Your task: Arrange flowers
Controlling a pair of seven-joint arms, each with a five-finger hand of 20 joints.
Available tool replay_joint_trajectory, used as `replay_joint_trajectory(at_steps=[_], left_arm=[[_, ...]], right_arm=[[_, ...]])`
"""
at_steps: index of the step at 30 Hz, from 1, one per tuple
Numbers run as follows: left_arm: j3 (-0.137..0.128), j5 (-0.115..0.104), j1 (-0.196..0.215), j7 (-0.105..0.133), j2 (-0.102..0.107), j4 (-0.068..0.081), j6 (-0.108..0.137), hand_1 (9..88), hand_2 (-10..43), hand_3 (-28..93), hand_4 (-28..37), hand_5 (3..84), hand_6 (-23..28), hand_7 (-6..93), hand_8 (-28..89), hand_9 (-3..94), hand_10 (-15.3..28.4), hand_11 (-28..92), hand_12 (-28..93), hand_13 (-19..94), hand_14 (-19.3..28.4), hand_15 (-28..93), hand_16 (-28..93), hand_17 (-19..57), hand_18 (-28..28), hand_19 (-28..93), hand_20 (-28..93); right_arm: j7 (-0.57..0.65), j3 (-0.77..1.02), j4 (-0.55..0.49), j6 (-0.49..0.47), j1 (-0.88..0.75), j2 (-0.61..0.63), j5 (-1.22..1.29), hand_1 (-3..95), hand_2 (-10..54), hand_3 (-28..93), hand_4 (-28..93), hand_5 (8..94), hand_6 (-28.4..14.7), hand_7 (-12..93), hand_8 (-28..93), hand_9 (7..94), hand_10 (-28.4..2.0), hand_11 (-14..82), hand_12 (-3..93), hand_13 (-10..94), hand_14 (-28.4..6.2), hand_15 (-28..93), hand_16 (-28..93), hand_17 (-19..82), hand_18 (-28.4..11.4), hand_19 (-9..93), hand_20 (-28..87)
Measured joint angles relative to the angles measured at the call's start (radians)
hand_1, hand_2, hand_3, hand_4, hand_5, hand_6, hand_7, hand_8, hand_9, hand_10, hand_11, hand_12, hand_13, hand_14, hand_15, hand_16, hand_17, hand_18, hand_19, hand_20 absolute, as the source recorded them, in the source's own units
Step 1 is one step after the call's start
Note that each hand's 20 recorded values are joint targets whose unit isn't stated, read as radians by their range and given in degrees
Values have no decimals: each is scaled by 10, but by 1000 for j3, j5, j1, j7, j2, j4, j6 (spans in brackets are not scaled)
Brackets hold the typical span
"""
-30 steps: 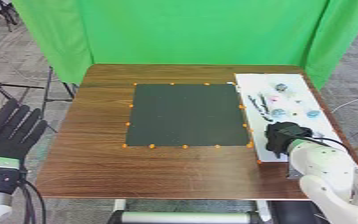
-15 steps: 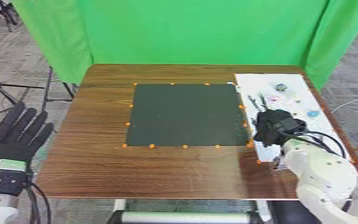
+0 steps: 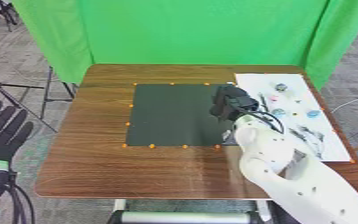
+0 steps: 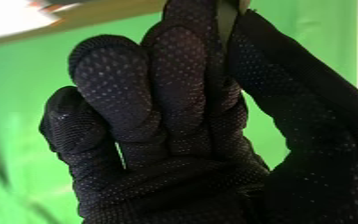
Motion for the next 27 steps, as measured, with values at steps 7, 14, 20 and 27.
replay_joint_trajectory(at_steps=[7,14,20,27], left_arm=[[38,0,-6,1,7,1,1,237,136,666,-283,347,76,136,-93,328,150,226,125,234,146,360,-71,-54,122,268,92],[60,-4,-18,0,19,6,2,238,136,665,-283,348,76,136,-93,328,151,225,125,234,146,358,-71,-53,121,267,92],[73,-3,-43,-22,25,13,2,237,136,666,-283,348,76,136,-93,328,150,226,126,235,146,359,-70,-54,122,267,92],[77,-2,-58,-42,31,19,2,237,136,666,-283,349,76,136,-93,328,150,228,126,235,146,361,-71,-53,122,267,92]], right_arm=[[0,-98,126,-125,193,-172,114,410,-81,802,-14,792,-18,433,265,871,-112,425,448,828,-104,550,325,510,-233,932,468],[27,-142,235,-212,273,-315,169,409,-79,801,-14,792,-17,434,263,871,-113,428,445,827,-105,551,326,510,-234,932,469],[101,-170,330,-241,265,-399,212,411,-80,799,-16,790,-16,435,261,871,-113,429,442,828,-104,550,326,511,-235,932,468],[160,-186,382,-273,228,-433,218,419,-83,794,-30,793,-15,430,257,871,-115,422,439,829,-108,547,325,513,-238,932,466]])
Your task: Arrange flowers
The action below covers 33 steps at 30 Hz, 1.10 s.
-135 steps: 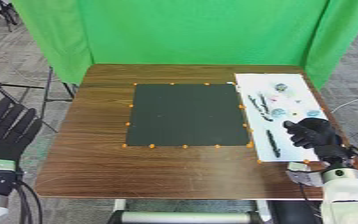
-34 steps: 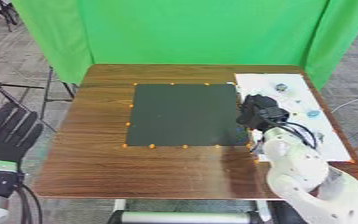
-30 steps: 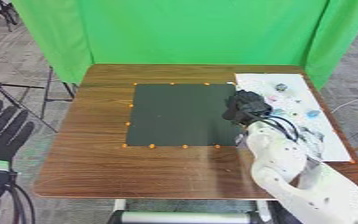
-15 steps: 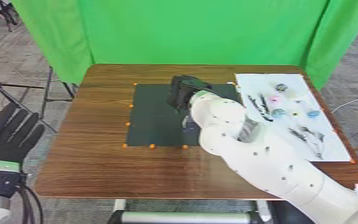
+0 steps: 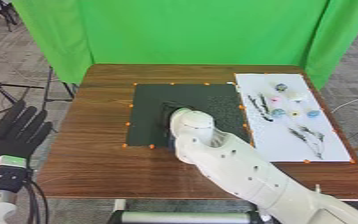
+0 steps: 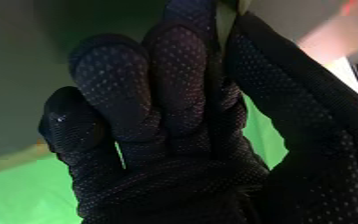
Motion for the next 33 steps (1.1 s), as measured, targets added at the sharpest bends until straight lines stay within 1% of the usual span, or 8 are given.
replay_joint_trajectory(at_steps=[9,12,17,22,26,30,32,33], left_arm=[[27,3,-30,-27,6,12,0,238,136,665,-283,349,77,135,-92,328,150,227,126,235,146,360,-71,-53,122,268,92],[37,3,-37,-28,9,15,0,239,136,665,-283,348,77,135,-92,328,151,228,126,235,146,359,-71,-53,122,268,92],[44,2,-42,-29,14,16,0,238,136,665,-283,348,76,136,-92,328,150,229,126,235,145,359,-70,-53,122,268,92],[54,2,-54,-33,20,20,0,237,144,697,-282,349,76,137,-93,329,150,228,126,235,146,360,-71,-53,122,269,92],[57,2,-58,-33,22,22,0,239,143,693,-282,349,76,137,-93,329,150,228,126,235,146,361,-71,-53,122,269,92],[57,2,-58,-33,23,22,0,238,141,692,-283,352,77,140,-94,329,150,229,126,236,146,361,-71,-54,122,271,92],[57,-6,-59,-32,23,22,-1,237,141,692,-283,351,77,140,-94,330,151,230,126,236,146,363,-71,-54,122,272,93],[57,-16,-59,-31,23,22,-2,237,141,693,-283,352,77,140,-94,330,151,230,127,236,146,363,-71,-54,122,272,93]], right_arm=[[6,1,4,3,-37,-37,-16,424,-81,787,-40,793,-12,422,258,870,-112,422,437,829,-107,546,323,514,-239,932,464],[3,-6,15,26,-35,-46,-26,425,-81,786,-44,792,-11,421,257,870,-110,422,437,830,-106,545,322,515,-239,932,463],[2,-6,39,61,-34,-65,-40,424,-80,784,-49,792,-10,421,256,873,-110,422,432,833,-104,544,321,520,-238,932,463],[5,-6,46,76,-36,-79,-45,422,-80,782,-46,793,-10,419,252,873,-110,421,426,835,-102,541,320,522,-238,932,462],[6,-6,46,85,-37,-84,-46,416,-81,783,-45,794,-12,417,248,873,-110,416,423,835,-102,538,319,523,-236,932,459],[4,-5,41,87,-41,-84,-46,402,-82,766,-55,782,-17,414,240,862,-120,426,376,825,-105,532,319,517,-234,932,452],[1,-5,37,85,-44,-84,-46,399,-85,758,-61,771,-18,414,240,854,-124,426,374,819,-106,531,318,513,-235,932,447],[-1,-6,35,85,-45,-84,-48,399,-87,755,-65,769,-18,415,239,853,-125,426,372,817,-108,532,317,512,-235,932,445]])
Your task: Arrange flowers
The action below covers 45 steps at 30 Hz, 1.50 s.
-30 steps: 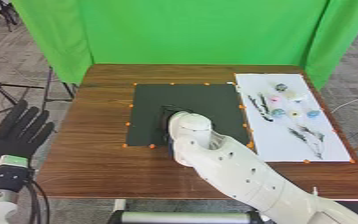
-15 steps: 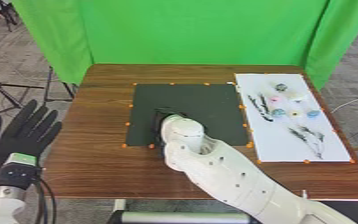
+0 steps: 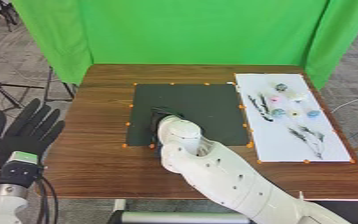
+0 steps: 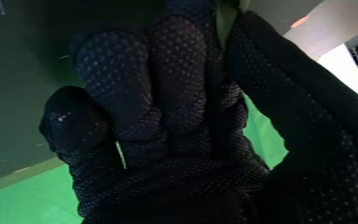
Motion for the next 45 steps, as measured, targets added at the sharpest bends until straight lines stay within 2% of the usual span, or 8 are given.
replay_joint_trajectory(at_steps=[3,5,14,19,33,36,41,45], left_arm=[[1,-38,-4,1,2,0,-1,237,141,691,-283,352,77,140,-95,331,151,230,126,236,146,363,-71,-54,122,273,93],[1,-40,-7,1,3,1,-2,237,142,691,-283,352,77,140,-95,331,151,230,126,237,146,364,-71,-53,122,273,93],[0,-28,-11,1,5,1,-1,238,138,692,-283,352,77,141,-95,331,150,231,127,237,146,365,-73,-52,122,271,91],[-2,-24,-9,2,4,1,-1,238,136,693,-283,351,77,141,-94,331,150,231,127,236,146,366,-72,-52,122,271,91],[-27,15,19,0,-24,-3,-1,239,131,690,-283,349,76,139,-94,329,149,230,127,236,147,364,-72,-52,122,270,93],[-39,16,41,6,-30,-9,-1,239,131,691,-283,350,76,139,-93,330,150,231,128,236,146,364,-71,-52,122,270,93],[-52,19,69,25,-36,-18,0,240,131,689,-283,350,76,140,-94,330,150,231,127,236,146,364,-71,-52,121,268,93],[-62,19,88,45,-38,-26,0,241,131,689,-283,349,76,140,-94,330,149,231,128,236,146,365,-70,-52,122,268,93]], right_arm=[[-2,-2,-2,0,-1,0,-7,393,-91,740,-83,767,-21,416,234,850,-127,429,364,813,-110,534,313,510,-235,932,439],[-2,-2,-2,0,-1,0,-8,384,-93,735,-91,765,-23,414,232,848,-128,430,362,810,-112,537,311,508,-235,932,438],[-2,-4,-11,0,-1,7,-13,318,-95,755,-125,758,-38,403,187,835,-133,433,357,796,-116,544,301,502,-235,932,419],[-3,0,-20,-3,-1,14,-9,274,-95,734,-149,755,-48,443,-77,824,-140,431,355,781,-123,548,296,489,-239,932,408],[-64,96,-238,-26,-73,122,-90,236,-95,695,-190,714,-62,406,-84,780,-158,425,347,728,-147,572,284,437,-257,932,386],[-81,140,-324,45,-102,204,-107,252,-95,704,-196,701,-58,362,-95,773,-168,357,299,721,-145,568,279,434,-256,932,384],[-118,284,-441,317,-212,374,-184,269,-95,726,-209,587,-83,240,-89,661,-181,231,219,650,-153,574,272,389,-252,926,362],[-144,515,-536,269,-362,512,-161,268,-95,734,-219,546,-97,206,-89,599,-195,181,191,615,-164,583,256,370,-257,922,352]])
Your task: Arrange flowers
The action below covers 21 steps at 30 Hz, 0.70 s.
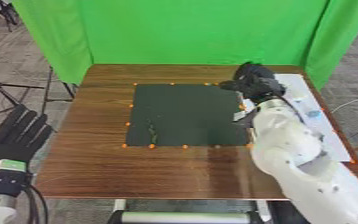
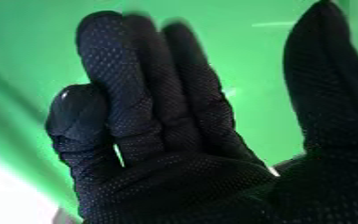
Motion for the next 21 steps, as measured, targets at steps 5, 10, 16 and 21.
replay_joint_trajectory(at_steps=[5,10,16,21], left_arm=[[-9,-1,23,28,0,-10,1,241,131,689,-283,349,76,140,-94,329,150,232,127,236,146,365,-70,-52,121,268,94],[-9,-4,32,45,0,-12,4,241,131,689,-283,349,76,142,-94,329,149,232,127,237,146,366,-70,-52,122,268,94],[0,-12,30,56,1,-11,15,241,130,689,-283,351,77,144,-95,330,149,235,128,237,146,369,-70,-53,122,270,94],[8,-13,17,54,1,-8,17,247,134,701,-283,352,78,145,-96,330,149,238,128,238,146,372,-71,-53,123,271,93]], right_arm=[[14,227,-48,-265,-159,154,66,261,-95,711,-228,560,-101,197,-83,607,-202,190,197,612,-166,591,252,370,-259,925,351],[123,316,-12,-301,-247,216,80,251,-95,688,-252,539,-126,146,-74,569,-224,172,199,576,-182,605,250,362,-268,930,352],[177,290,50,-465,-237,226,33,248,-95,677,-252,573,-130,123,-69,600,-228,185,209,589,-185,613,249,361,-274,932,353],[232,289,66,-556,-210,226,138,255,-95,678,-247,579,-130,115,-72,604,-225,183,209,590,-184,609,250,360,-275,931,354]])
